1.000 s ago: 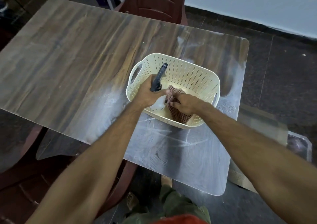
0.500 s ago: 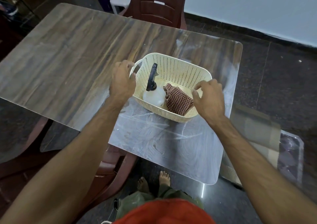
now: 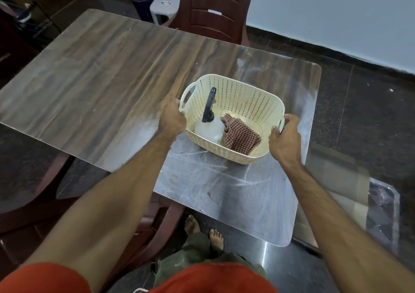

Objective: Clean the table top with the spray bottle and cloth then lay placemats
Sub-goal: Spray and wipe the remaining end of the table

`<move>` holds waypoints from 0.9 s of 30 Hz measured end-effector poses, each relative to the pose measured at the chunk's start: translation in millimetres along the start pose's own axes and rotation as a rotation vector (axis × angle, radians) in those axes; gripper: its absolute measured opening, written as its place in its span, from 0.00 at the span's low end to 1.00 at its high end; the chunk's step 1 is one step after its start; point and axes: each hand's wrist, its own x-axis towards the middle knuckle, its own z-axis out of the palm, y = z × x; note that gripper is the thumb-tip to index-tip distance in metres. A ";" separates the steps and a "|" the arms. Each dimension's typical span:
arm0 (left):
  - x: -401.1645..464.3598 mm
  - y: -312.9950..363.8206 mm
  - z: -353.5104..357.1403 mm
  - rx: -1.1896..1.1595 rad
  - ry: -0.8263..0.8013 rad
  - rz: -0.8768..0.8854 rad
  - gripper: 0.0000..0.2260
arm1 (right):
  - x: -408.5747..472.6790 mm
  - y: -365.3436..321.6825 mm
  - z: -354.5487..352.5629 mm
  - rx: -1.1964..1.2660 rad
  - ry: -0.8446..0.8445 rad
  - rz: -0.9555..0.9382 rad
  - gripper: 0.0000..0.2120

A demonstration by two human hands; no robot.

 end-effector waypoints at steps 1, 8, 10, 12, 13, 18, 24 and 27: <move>1.6 -0.6 -1.4 0.009 -0.010 -0.011 0.10 | 3.1 -0.1 1.3 -0.007 0.003 0.007 0.18; 29.5 -30.6 -38.6 -0.032 0.016 -0.030 0.09 | 35.6 -38.5 24.1 -0.042 -0.039 -0.072 0.15; 43.0 -46.6 -61.7 -0.059 0.027 -0.047 0.09 | 50.5 -65.9 40.6 -0.060 -0.070 -0.127 0.14; 54.8 -66.7 -84.0 -0.070 0.060 -0.081 0.10 | 64.1 -97.7 60.1 -0.076 -0.116 -0.172 0.14; 62.8 -80.1 -94.6 -0.080 0.086 -0.105 0.10 | 70.6 -114.5 73.0 -0.081 -0.138 -0.199 0.13; 80.7 -108.2 -141.6 -0.192 0.211 -0.191 0.10 | 101.4 -185.7 141.4 -0.111 -0.237 -0.369 0.11; 104.7 -132.7 -161.4 -0.253 0.313 -0.272 0.11 | 123.0 -236.6 205.1 -0.171 -0.354 -0.459 0.19; 115.2 -140.3 -164.8 -0.271 0.326 -0.284 0.11 | 131.3 -247.4 227.5 -0.198 -0.371 -0.472 0.19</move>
